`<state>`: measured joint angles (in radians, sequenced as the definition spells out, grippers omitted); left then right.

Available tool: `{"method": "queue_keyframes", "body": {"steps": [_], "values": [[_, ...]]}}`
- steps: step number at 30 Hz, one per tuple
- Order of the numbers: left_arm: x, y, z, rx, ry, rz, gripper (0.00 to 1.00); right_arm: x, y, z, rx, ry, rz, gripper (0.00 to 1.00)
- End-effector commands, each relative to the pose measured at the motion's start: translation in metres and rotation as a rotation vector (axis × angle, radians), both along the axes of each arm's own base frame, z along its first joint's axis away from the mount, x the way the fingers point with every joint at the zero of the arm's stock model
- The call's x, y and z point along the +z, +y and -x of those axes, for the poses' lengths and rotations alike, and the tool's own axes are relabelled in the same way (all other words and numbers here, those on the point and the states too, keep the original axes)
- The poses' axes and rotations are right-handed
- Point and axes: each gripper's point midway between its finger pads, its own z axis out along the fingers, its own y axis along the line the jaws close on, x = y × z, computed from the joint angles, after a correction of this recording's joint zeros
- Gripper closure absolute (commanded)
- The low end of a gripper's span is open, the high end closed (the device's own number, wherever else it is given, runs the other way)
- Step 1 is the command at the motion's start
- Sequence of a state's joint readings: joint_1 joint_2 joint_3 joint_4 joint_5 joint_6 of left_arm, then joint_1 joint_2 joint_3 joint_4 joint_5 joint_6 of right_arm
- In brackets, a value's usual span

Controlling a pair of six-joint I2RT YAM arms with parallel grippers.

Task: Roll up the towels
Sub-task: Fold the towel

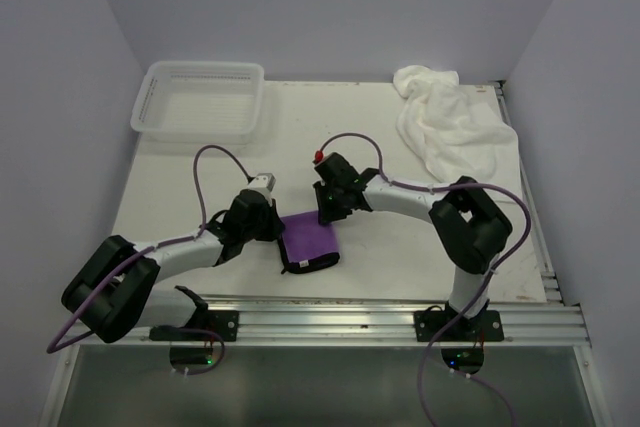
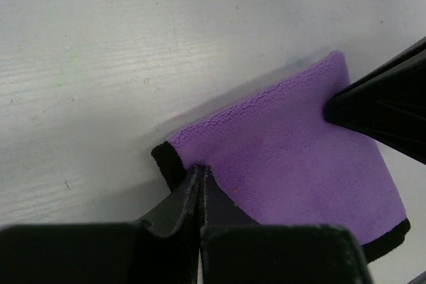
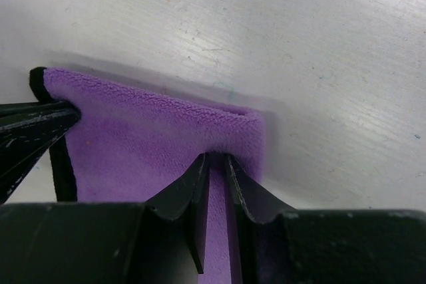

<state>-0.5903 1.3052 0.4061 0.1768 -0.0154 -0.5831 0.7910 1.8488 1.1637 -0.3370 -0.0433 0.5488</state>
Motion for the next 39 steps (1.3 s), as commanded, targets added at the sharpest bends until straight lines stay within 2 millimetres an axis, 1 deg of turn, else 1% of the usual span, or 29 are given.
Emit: {"method": "queue_keyframes", "body": {"steps": [1, 3, 5, 7, 8, 9, 11, 12, 14, 15, 17, 18, 22, 24, 26, 28, 29, 30, 31, 32, 33, 34, 35, 36, 37, 38, 39], "values": [[0.006, -0.005, -0.004, -0.008, -0.016, 0.014, 1.00, 0.047, 0.005, -0.009, 0.023, -0.082, -0.048, 0.80], [0.007, -0.005, -0.004, -0.008, -0.018, 0.020, 1.00, 0.061, 0.004, -0.003, 0.047, -0.094, -0.060, 0.80], [0.008, -0.006, -0.004, -0.011, -0.022, 0.025, 1.00, 0.060, -0.002, 0.004, 0.063, -0.090, -0.026, 0.80], [0.010, -0.006, -0.004, -0.010, -0.025, 0.028, 1.00, 0.057, -0.004, 0.015, 0.080, -0.085, -0.012, 0.81], [0.010, -0.006, -0.004, -0.008, -0.025, 0.028, 1.00, 0.060, -0.004, 0.018, 0.080, -0.090, -0.020, 0.81], [0.011, -0.006, -0.005, -0.009, -0.030, 0.030, 1.00, 0.053, -0.007, 0.027, 0.083, -0.076, -0.012, 0.83], [0.011, -0.006, -0.004, -0.010, -0.029, 0.031, 1.00, 0.050, -0.007, 0.034, 0.076, -0.070, -0.025, 0.84], [0.012, -0.006, -0.004, -0.009, -0.033, 0.032, 1.00, 0.045, -0.010, 0.043, 0.083, -0.058, -0.022, 0.85], [0.013, -0.006, -0.004, -0.009, -0.036, 0.034, 1.00, 0.040, -0.008, 0.050, 0.079, -0.051, -0.035, 0.85], [0.014, -0.005, -0.005, -0.007, -0.041, 0.035, 1.00, 0.031, -0.011, 0.058, 0.089, -0.035, -0.025, 0.85], [0.016, -0.006, -0.005, -0.008, -0.046, 0.036, 1.00, 0.021, -0.011, 0.064, 0.083, -0.018, -0.029, 0.86], [0.017, -0.006, -0.005, -0.006, -0.048, 0.038, 1.00, 0.011, -0.016, 0.071, 0.084, 0.002, -0.015, 0.86], [0.019, -0.004, -0.005, -0.003, -0.050, 0.038, 1.00, -0.012, -0.021, 0.080, 0.071, 0.040, 0.000, 0.87], [0.022, -0.005, -0.006, -0.002, -0.057, 0.041, 1.00, -0.015, -0.022, 0.080, 0.071, 0.045, 0.006, 0.87], [0.021, -0.004, -0.004, -0.003, -0.054, 0.038, 1.00, -0.011, -0.021, 0.080, 0.071, 0.040, 0.000, 0.87], [0.024, -0.003, -0.005, 0.001, -0.059, 0.035, 1.00, -0.001, -0.017, 0.076, 0.073, 0.022, -0.015, 0.86], [0.026, -0.003, -0.006, 0.002, -0.066, 0.038, 1.00, 0.005, -0.018, 0.076, 0.075, 0.015, -0.016, 0.85], [0.030, -0.004, -0.006, 0.000, -0.073, 0.043, 1.00, 0.014, -0.015, 0.071, 0.076, -0.004, -0.026, 0.81], [0.031, -0.004, -0.006, -0.002, -0.074, 0.041, 1.00, 0.022, -0.013, 0.070, 0.078, -0.015, -0.035, 0.80], [0.036, -0.005, -0.008, -0.003, -0.084, 0.045, 1.00, 0.026, -0.014, 0.070, 0.079, -0.017, -0.031, 0.78], [0.042, -0.005, -0.010, -0.002, -0.097, 0.050, 1.00, 0.039, -0.011, 0.065, 0.075, -0.045, -0.050, 0.73], [0.044, -0.005, -0.009, -0.005, -0.097, 0.045, 1.00, 0.046, -0.011, 0.064, 0.075, -0.058, -0.057, 0.71], [0.052, -0.006, -0.013, -0.004, -0.114, 0.050, 1.00, 0.050, -0.012, 0.064, 0.072, -0.061, -0.056, 0.70], [0.062, -0.006, -0.014, 0.001, -0.139, 0.061, 0.99, 0.064, -0.010, 0.061, 0.067, -0.087, -0.080, 0.68], [0.067, -0.005, -0.014, 0.003, -0.148, 0.061, 0.84, 0.067, -0.011, 0.061, 0.060, -0.093, -0.083, 0.67], [0.078, -0.006, -0.017, 0.004, -0.171, 0.071, 0.79, 0.071, -0.012, 0.062, 0.049, -0.094, -0.094, 0.64], [0.091, -0.006, -0.018, 0.001, -0.204, 0.090, 0.76, 0.073, -0.014, 0.063, 0.041, -0.093, -0.101, 0.62]]}}
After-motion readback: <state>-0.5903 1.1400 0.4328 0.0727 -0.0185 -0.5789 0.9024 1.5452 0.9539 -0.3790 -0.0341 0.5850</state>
